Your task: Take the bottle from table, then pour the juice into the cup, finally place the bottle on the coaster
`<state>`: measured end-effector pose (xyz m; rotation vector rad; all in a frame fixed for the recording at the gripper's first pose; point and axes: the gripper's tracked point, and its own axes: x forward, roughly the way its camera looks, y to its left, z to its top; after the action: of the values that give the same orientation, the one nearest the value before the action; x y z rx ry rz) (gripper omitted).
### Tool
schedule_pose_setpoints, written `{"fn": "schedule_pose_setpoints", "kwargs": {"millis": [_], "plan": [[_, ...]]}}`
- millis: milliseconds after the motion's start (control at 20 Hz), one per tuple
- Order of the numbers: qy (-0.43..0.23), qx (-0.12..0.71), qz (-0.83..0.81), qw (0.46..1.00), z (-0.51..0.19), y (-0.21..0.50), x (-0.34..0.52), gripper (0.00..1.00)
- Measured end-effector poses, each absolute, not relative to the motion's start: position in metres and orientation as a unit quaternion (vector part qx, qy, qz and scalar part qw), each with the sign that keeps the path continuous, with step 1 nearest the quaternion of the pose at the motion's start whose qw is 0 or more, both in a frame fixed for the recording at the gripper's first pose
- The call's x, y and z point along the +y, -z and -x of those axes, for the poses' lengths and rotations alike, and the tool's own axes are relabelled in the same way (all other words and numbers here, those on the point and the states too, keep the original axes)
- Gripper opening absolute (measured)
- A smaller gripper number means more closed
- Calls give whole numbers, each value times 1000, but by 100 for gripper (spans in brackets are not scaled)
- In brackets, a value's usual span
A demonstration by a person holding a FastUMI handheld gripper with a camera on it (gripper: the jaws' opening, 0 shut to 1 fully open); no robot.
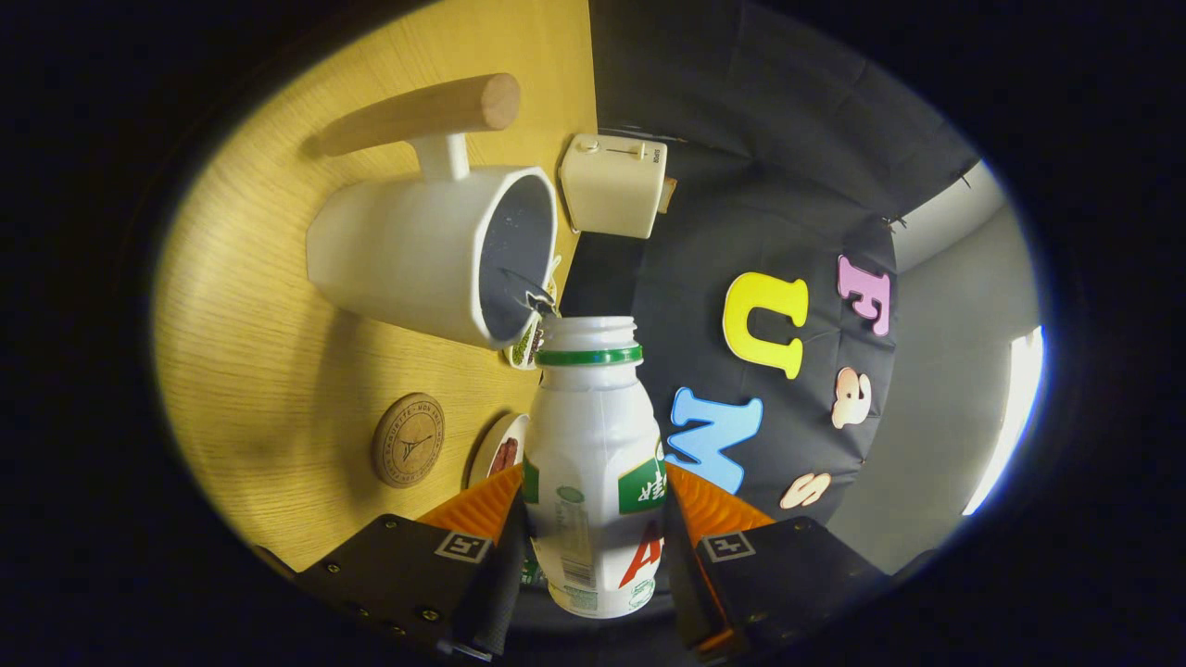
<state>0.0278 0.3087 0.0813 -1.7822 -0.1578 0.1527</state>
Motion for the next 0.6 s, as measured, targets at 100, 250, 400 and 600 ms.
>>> {"fn": "schedule_pose_setpoints", "kwargs": {"millis": [100, 250, 400, 600], "plan": [[-68, -68, 779, 619, -28, -82, 310, 67], [-66, -64, 789, 607, -29, -82, 305, 68], [-68, -59, 796, 599, -30, -82, 306, 68], [-67, -56, 805, 587, -30, -84, 306, 68]]}}
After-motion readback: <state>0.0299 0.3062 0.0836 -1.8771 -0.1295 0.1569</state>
